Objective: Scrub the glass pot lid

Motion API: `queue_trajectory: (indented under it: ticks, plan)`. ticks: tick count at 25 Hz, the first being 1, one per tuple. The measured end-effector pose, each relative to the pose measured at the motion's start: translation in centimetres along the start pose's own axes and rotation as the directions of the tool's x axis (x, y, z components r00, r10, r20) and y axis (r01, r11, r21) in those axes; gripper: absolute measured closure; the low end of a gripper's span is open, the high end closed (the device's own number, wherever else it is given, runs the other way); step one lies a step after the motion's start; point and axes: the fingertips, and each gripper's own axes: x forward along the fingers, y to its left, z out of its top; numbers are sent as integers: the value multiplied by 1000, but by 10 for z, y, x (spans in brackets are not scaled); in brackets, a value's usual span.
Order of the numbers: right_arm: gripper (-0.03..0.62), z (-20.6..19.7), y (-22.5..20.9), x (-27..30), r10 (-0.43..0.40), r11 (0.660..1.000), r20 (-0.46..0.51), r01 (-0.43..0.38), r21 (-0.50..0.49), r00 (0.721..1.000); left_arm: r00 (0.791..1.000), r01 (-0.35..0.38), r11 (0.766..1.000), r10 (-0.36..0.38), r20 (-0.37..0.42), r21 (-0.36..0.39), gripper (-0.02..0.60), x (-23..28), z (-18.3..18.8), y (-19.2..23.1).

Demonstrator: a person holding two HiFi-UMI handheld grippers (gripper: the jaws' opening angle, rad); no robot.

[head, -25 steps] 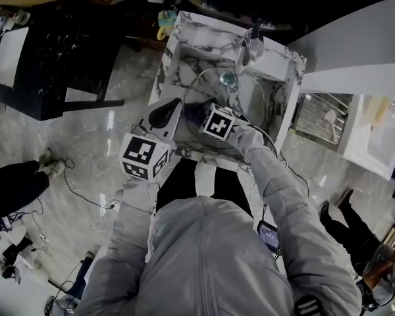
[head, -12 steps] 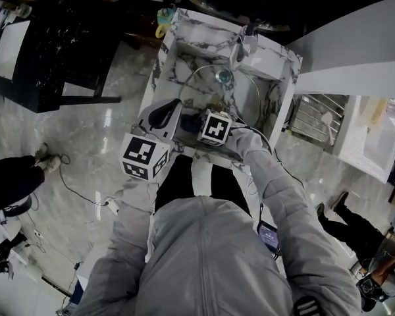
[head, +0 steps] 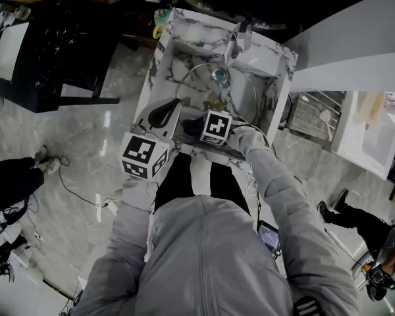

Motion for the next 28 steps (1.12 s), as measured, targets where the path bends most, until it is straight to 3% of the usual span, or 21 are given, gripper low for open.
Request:
queue_trajectory:
  ticks: [9,16,23,28]
  plan:
    - [545,-38,12,-7,107,994,-123,-105,25,987,1000,10,1000,-11,4,9,555,2,4,-5]
    - [545,-67,14,-18,149,989,-224,-141,52,963,1000,14,1000,-14,2,11,555,1,3,-8]
    - [545,-90,12,-30,102,991,-366,-126,-42,925,1000,21,1000,-21,-7,12,555,1,1,-11]
    - [545,-104,-1,-38,83,995,-416,-99,-18,906,1000,24,1000,-24,-9,16,555,2,1,-12]
